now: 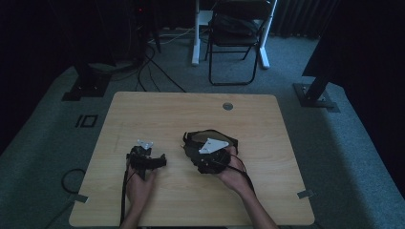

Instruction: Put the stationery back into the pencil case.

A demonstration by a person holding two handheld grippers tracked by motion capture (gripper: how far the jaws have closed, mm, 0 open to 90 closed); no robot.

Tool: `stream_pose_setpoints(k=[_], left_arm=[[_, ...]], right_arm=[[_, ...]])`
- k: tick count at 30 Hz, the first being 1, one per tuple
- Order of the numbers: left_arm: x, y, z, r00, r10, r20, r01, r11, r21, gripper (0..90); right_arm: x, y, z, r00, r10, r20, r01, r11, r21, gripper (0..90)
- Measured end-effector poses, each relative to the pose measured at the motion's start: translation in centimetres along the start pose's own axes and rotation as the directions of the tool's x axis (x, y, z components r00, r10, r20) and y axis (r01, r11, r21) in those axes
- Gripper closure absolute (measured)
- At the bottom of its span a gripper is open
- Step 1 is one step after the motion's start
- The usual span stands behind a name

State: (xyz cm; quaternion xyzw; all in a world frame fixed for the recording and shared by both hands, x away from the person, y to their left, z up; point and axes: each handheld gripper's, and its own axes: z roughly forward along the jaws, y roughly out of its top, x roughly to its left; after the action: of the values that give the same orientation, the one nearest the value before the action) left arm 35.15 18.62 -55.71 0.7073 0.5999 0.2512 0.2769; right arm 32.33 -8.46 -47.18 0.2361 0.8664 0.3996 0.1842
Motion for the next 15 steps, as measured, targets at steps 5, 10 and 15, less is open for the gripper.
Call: stream_pose_setpoints(k=[5, 10, 15], left_arm=[[0.0, 0.0, 0.0, 1.0, 0.0, 0.0, 0.0, 1.0, 0.0, 1.5], [0.0, 0.0, 0.0, 1.0, 0.0, 0.0, 0.0, 1.0, 0.0, 1.5], [0.0, 0.01, -0.01, 1.0, 0.0, 0.0, 0.0, 1.0, 0.002, 1.5]], right_arm=[[-0.22, 0.07, -0.21, 1.0, 0.003, 0.006, -0.003, 1.0, -0.005, 41.5], [-0.49, 0.08, -0.4, 0.9999, 0.01, 0.013, -0.01, 0.9999, -0.012, 41.5], [-0.68, 0.21, -0.62, 0.9998, 0.012, 0.018, -0.011, 0.9998, -0.019, 41.5]])
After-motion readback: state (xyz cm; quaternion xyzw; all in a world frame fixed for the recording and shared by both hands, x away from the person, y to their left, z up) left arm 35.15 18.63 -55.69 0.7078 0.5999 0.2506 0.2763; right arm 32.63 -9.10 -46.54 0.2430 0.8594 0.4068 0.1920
